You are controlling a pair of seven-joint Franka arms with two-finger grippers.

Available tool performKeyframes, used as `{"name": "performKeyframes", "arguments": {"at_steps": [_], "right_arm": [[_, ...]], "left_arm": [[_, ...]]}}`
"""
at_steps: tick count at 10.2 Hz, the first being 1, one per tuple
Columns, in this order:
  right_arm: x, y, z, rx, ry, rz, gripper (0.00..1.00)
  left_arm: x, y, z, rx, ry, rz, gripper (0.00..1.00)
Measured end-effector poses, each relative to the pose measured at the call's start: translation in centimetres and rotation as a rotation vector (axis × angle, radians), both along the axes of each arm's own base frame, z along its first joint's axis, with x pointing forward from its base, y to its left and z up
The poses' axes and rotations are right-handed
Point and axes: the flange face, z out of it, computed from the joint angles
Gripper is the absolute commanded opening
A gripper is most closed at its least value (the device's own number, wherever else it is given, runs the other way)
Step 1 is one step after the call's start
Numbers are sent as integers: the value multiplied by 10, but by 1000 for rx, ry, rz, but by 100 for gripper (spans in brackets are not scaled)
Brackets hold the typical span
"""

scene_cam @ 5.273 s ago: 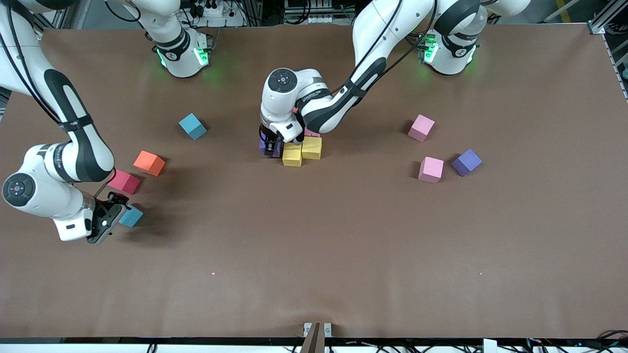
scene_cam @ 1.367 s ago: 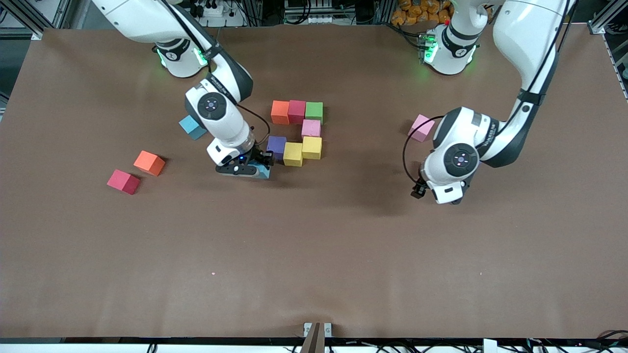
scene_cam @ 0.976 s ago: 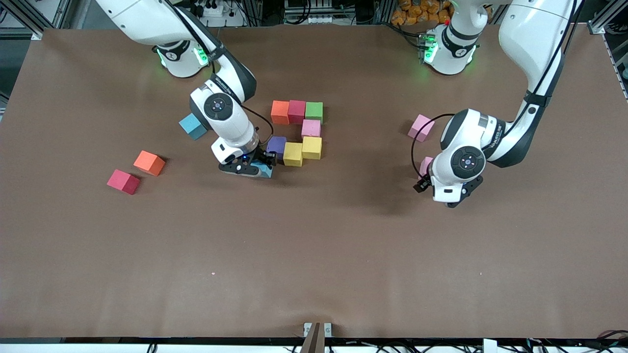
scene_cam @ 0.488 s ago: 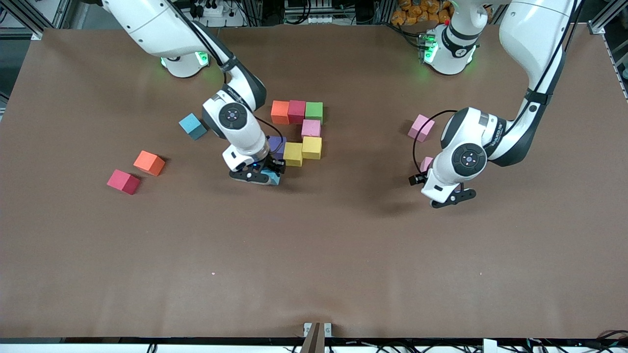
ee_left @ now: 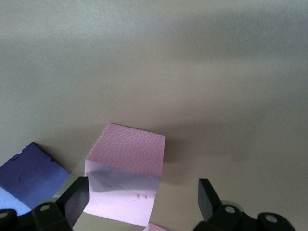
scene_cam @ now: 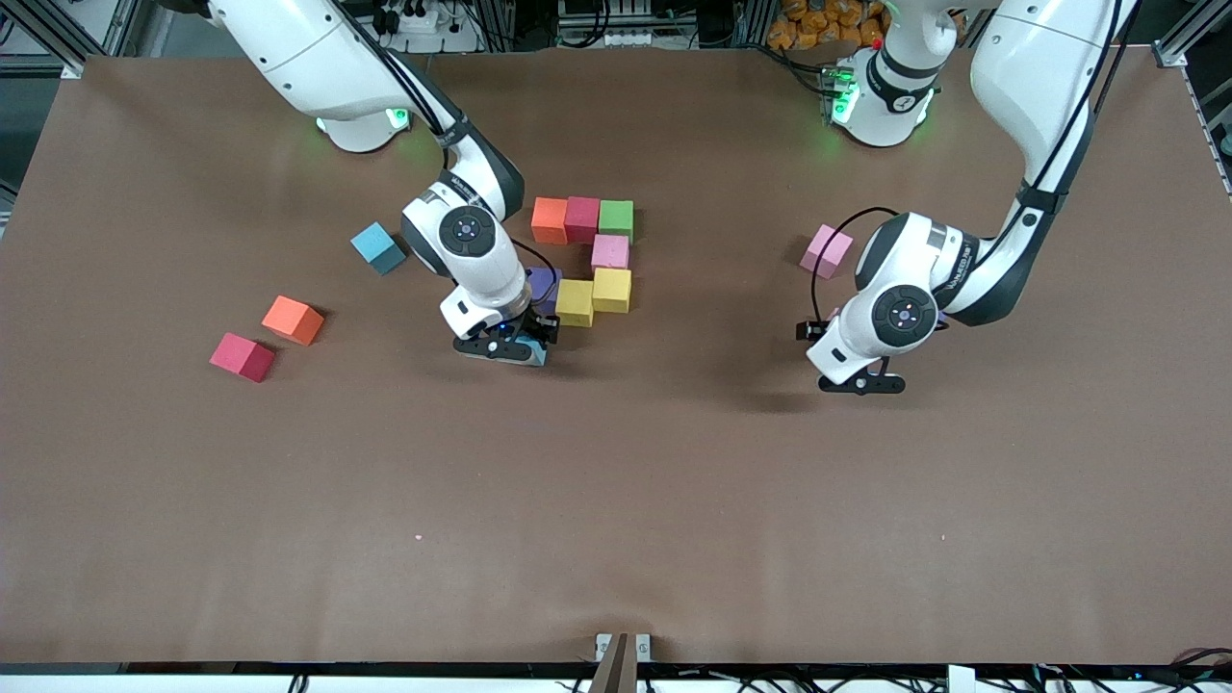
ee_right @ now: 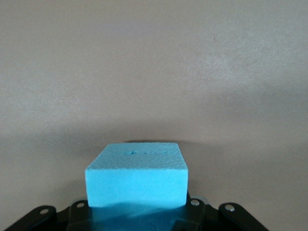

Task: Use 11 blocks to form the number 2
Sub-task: 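Grasp the pink with the left gripper while the right gripper holds cyan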

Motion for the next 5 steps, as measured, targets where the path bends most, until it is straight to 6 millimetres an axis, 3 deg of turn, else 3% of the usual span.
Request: {"name": "performKeyframes", "arguments": {"at_steps": [5], "right_arm": [[-12, 13, -3, -15, 8, 38, 44]], "left_arm": [[1, 14, -3, 14, 10, -60, 100]]}}
